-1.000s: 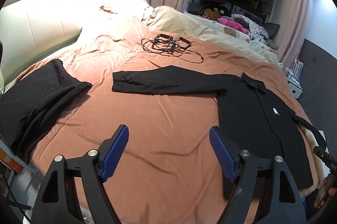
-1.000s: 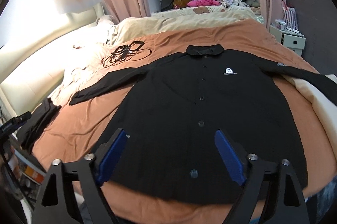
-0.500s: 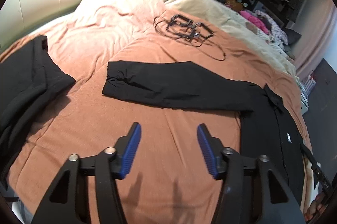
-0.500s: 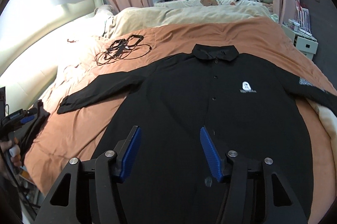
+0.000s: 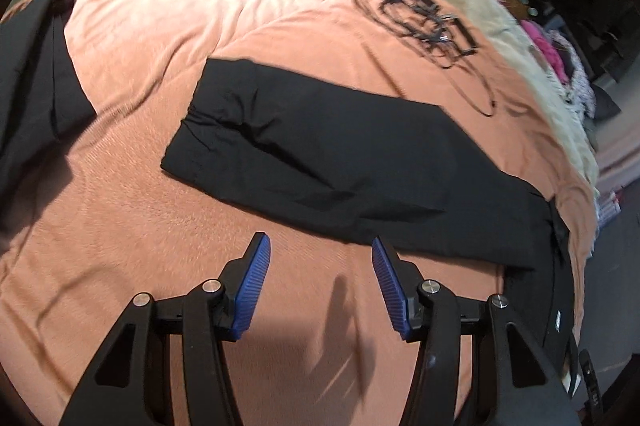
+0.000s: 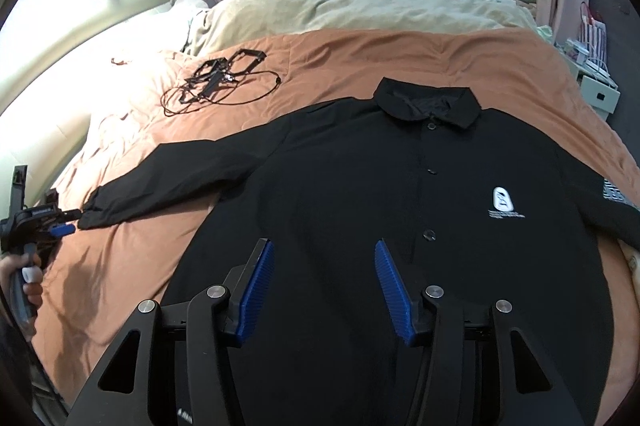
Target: Fold large clothes
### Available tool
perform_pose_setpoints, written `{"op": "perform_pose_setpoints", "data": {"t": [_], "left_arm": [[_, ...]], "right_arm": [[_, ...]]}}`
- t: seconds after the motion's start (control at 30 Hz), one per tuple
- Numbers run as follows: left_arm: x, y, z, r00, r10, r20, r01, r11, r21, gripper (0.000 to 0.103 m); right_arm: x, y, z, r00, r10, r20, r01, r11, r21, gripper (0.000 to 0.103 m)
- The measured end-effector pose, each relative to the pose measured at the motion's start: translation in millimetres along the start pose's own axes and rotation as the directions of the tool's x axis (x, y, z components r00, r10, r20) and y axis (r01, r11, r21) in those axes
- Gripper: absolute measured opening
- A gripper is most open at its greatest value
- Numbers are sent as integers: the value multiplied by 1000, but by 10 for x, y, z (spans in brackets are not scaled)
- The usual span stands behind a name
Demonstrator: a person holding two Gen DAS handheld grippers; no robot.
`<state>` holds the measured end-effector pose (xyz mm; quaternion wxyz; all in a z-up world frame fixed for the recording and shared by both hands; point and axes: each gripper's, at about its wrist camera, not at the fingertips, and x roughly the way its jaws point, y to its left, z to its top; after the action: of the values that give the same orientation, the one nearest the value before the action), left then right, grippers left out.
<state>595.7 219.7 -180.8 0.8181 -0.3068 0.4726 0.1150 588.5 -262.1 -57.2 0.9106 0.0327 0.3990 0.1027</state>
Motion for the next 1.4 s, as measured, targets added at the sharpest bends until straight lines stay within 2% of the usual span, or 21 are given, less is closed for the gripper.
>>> {"op": "perform_pose_setpoints", "data": {"t": [0.13,0.2,0.3,0.33,0.37,0.4,0.43,0.5,0.63,0.8,0.9,0.97,1.03,1.1,1.17,1.2,1.23,1.27,1.3,1.4], "left_arm": [[291,102,106,999,48,-23,-48,998,-37,54],[392,143,161,999,50,-13,-51,997,-59,54],[443,72,258,996,90,14,-90,996,-26,52],[452,54,288,995,102,22,-102,995,-15,46],[450,30,315,992,125,32,-125,992,-1,21],[452,18,352,990,134,35,-135,991,8,11],[434,15,385,992,123,41,-124,992,10,11],[336,-8,440,992,104,72,-106,994,27,7],[17,-189,564,985,67,156,-82,992,92,5],[-406,-479,712,972,-11,236,-26,988,154,5],[-630,-740,793,960,-49,277,-10,978,208,5],[-733,-909,838,955,-74,288,3,971,239,5],[-870,-1108,851,950,-104,296,20,961,274,5],[-990,-1296,836,943,-127,306,29,951,306,5],[-1133,-1536,790,933,-168,317,51,936,348,5],[-1192,-1593,757,930,-183,320,59,931,360,5],[-1254,-1734,741,924,-205,322,73,924,376,5],[-1310,-1850,714,920,-222,322,85,917,390,5],[-1344,-1932,683,917,-235,322,94,912,400,5],[-1483,-2322,564,906,-283,314,120,884,451,5]], "right_arm": [[227,61,102,1000,8,-13,-8,1000,8,52],[357,101,172,999,26,-25,-26,1000,18,40],[516,154,245,997,60,-40,-58,997,43,33],[573,180,274,996,78,-41,-76,996,50,33],[643,210,309,994,97,-42,-95,994,56,33],[701,229,338,994,103,-45,-100,993,61,29],[767,251,366,992,114,-52,-110,991,72,26],[933,283,423,986,154,-71,-146,984,105,14],[1208,344,507,975,206,-83,-192,969,155,11],[1561,454,570,966,240,-98,-216,954,207,11],[1824,409,576,961,255,-103,-216,933,288,10],[2005,354,522,951,284,-121,-226,908,351,11],[2186,370,446,929,323,-178,-238,893,382,11],[2148,359,465,925,336,-178,-251,891,377,10],[2040,302,496,909,378,-174,-286,872,398,11],[1943,264,503,906,395,-153,-310,864,398,19],[1835,225,513,913,385,-137,-308,869,388,24],[1707,179,522,926,358,-120,-292,881,373,35],[1589,123,529,935,340,-105,-282,887,366,40],[1299,-88,513,936,344,-78,-289,876,387,40]]}}
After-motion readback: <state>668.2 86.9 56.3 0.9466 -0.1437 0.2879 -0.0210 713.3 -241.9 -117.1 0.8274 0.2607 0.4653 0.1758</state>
